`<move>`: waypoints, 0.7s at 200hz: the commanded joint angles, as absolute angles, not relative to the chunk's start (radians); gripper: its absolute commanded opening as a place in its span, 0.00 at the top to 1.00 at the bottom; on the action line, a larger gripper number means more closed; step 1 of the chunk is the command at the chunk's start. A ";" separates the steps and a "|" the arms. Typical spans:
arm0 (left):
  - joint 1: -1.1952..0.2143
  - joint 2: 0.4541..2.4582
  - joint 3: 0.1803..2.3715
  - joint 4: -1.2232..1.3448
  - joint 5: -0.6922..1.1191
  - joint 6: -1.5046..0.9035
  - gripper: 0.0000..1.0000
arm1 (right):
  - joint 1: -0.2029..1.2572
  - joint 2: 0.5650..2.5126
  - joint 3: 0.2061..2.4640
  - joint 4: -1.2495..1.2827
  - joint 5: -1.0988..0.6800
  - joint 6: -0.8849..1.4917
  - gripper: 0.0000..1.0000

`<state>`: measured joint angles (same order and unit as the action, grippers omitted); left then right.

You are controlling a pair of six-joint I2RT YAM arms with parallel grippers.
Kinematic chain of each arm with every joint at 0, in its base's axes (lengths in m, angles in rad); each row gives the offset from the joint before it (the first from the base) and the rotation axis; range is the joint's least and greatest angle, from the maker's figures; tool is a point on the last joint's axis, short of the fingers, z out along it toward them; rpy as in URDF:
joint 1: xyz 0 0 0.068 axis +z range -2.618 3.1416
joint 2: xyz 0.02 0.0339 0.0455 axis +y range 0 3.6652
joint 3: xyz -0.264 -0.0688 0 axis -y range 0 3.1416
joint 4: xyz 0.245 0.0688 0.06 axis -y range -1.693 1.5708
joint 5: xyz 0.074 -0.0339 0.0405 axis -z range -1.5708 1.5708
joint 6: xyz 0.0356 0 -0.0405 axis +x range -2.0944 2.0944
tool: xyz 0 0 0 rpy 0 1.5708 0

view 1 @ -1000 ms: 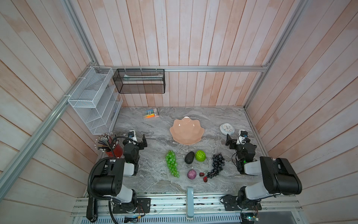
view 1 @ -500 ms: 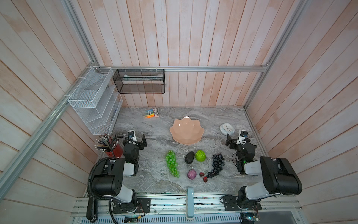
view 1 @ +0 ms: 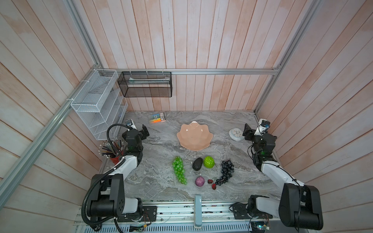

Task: Arrange fruit in a fruit bowl
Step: Pick up the fruit from the center of the table.

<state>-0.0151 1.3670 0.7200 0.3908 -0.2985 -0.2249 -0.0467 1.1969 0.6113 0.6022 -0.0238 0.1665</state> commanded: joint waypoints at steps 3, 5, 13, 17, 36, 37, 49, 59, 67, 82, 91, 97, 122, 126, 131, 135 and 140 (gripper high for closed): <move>-0.068 1.306 0.766 0.036 -0.371 -0.375 0.00 | 0.087 1.146 0.696 0.176 -0.026 0.192 0.25; -0.076 1.299 0.765 0.025 -0.371 -0.379 0.00 | 0.102 1.144 0.704 0.153 -0.021 0.192 0.25; -0.107 1.278 0.766 -0.020 -0.374 -0.398 0.00 | 0.145 1.139 0.727 0.074 -0.040 0.206 0.25; -0.122 1.269 0.767 -0.050 -0.374 -0.409 0.00 | 0.163 1.138 0.737 0.035 -0.072 0.216 0.25; -0.193 1.244 0.785 -0.185 -0.330 -0.472 0.02 | 0.253 1.138 0.751 -0.105 -0.148 0.266 0.25; -0.196 1.243 0.785 -0.190 -0.327 -0.474 0.02 | 0.260 1.138 0.750 -0.111 -0.150 0.267 0.24; -0.238 1.234 0.788 -0.247 -0.289 -0.505 0.03 | 0.342 1.138 0.738 -0.163 -0.146 0.280 0.21; -0.267 1.228 0.788 -0.274 -0.258 -0.529 0.03 | 0.406 1.154 0.738 -0.198 -0.152 0.287 0.18; -0.288 1.224 0.785 -0.286 -0.238 -0.538 0.03 | 0.452 1.177 0.743 -0.219 -0.156 0.288 0.16; -0.313 1.231 0.797 -0.308 -0.198 -0.554 0.03 | 0.515 1.240 0.762 -0.243 -0.168 0.285 0.14; -0.324 1.239 0.808 -0.321 -0.177 -0.558 0.03 | 0.544 1.280 0.778 -0.250 -0.172 0.283 0.12; -0.329 1.245 0.816 -0.330 -0.164 -0.556 0.03 | 0.559 1.304 0.788 -0.255 -0.171 0.276 0.11; -0.342 1.246 0.827 -0.341 -0.150 -0.552 0.03 | 0.571 1.410 0.815 -0.275 -0.170 0.259 0.10; -0.342 1.243 0.825 -0.340 -0.150 -0.553 0.03 | 0.572 1.424 0.819 -0.279 -0.175 0.257 0.10; -0.342 1.240 0.824 -0.339 -0.152 -0.557 0.03 | 0.572 1.440 0.823 -0.281 -0.183 0.255 0.10; -0.342 1.237 0.822 -0.338 -0.154 -0.560 0.03 | 0.573 1.452 0.824 -0.281 -0.191 0.253 0.10; -0.342 1.233 0.817 -0.335 -0.153 -0.565 0.03 | 0.577 1.466 0.827 -0.280 -0.198 0.249 0.10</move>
<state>-0.3397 1.2446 0.7956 -0.3050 -0.1692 -0.5331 0.5690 1.4128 0.7868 -0.2272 -0.1635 0.2626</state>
